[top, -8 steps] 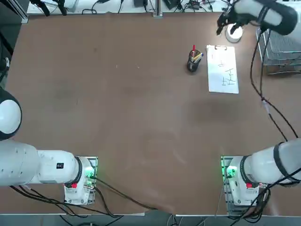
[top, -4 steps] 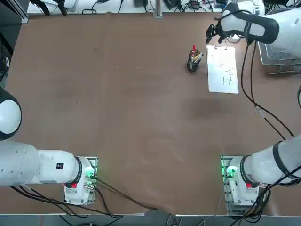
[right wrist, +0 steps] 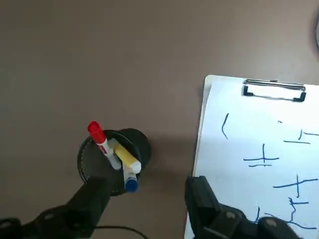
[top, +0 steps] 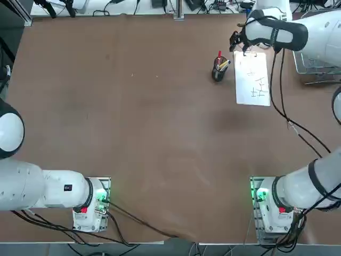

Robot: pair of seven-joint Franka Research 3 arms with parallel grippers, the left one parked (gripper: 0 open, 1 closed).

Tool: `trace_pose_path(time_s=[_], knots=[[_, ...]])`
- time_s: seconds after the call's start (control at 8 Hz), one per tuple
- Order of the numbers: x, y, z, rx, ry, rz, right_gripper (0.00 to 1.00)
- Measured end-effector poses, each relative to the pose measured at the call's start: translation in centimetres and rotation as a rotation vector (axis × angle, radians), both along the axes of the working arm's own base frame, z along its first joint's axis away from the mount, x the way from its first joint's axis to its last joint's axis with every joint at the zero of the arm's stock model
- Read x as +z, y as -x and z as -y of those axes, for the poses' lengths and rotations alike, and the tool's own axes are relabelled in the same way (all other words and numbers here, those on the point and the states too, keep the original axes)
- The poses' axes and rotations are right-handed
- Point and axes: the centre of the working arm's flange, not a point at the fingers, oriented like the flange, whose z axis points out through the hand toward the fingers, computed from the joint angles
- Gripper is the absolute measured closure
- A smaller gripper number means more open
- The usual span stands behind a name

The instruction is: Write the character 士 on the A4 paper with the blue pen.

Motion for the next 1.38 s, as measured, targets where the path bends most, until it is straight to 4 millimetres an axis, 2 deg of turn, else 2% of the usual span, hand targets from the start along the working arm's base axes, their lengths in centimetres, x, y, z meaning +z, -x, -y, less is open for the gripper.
trace_pose_path(time_s=[0.75, 1.38], knots=[[-4.8, -0.4, -1.5, -0.013, -0.045, -0.023, 0.14], [-6.2, 0.0, -2.6, -0.007, -0.057, -0.05, 0.2]])
